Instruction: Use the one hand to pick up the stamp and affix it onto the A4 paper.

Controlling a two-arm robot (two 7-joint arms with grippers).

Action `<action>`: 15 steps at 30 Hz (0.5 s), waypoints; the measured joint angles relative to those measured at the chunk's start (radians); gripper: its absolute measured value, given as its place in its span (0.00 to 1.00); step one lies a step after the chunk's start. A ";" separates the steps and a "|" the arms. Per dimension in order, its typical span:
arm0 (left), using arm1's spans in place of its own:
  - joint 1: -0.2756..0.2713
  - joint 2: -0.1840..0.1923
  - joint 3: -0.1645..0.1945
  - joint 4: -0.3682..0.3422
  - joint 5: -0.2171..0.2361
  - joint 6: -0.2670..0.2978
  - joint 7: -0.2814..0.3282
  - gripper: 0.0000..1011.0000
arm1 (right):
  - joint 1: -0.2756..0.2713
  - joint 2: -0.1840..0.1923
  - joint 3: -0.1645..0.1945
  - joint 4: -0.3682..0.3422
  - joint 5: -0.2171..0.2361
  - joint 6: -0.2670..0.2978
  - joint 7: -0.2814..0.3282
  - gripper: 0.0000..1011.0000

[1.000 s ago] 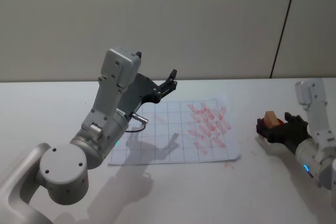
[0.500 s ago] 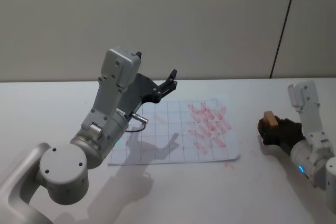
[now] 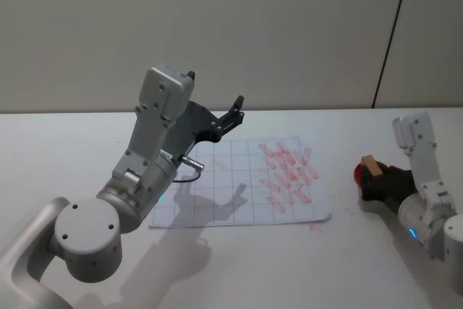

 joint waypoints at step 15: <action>0.000 0.000 0.000 0.000 0.000 0.000 0.000 0.99 | 0.028 -0.018 0.013 0.053 0.045 0.039 -0.021 0.22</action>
